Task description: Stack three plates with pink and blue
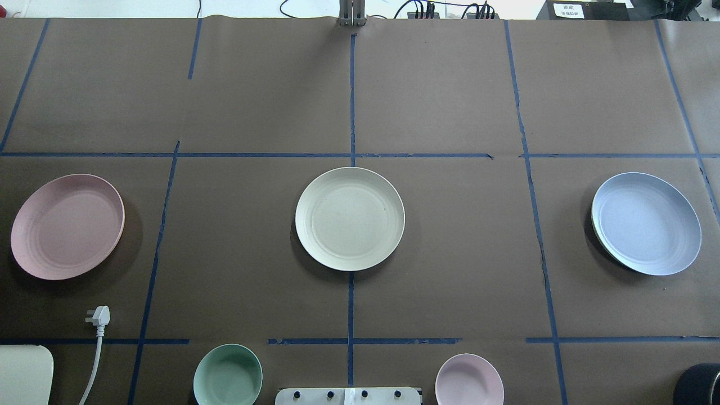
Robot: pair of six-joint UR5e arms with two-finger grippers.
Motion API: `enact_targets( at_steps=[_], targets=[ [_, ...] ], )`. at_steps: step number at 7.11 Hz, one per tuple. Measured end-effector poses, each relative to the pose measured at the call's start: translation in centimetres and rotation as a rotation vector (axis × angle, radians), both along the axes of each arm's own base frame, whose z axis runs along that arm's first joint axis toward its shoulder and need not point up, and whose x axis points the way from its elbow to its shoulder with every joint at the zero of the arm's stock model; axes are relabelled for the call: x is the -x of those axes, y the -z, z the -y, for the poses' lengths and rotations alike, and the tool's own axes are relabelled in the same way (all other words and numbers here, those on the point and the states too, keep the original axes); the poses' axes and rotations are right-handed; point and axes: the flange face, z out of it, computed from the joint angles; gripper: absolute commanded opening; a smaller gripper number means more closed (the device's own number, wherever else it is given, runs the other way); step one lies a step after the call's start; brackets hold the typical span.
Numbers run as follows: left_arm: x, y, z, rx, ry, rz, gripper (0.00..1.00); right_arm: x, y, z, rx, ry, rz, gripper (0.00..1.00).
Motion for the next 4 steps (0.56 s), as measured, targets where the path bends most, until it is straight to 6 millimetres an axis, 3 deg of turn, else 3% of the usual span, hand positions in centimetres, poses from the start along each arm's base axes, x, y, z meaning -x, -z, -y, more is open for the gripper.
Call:
enact_targets(
  at_steps=[4],
  targets=[
    [-10.9,-1.3,-4.4,0.031,0.099,-0.051,1.0,0.0,0.6,0.1,-0.012,-0.001,0.001,1.0]
  ],
)
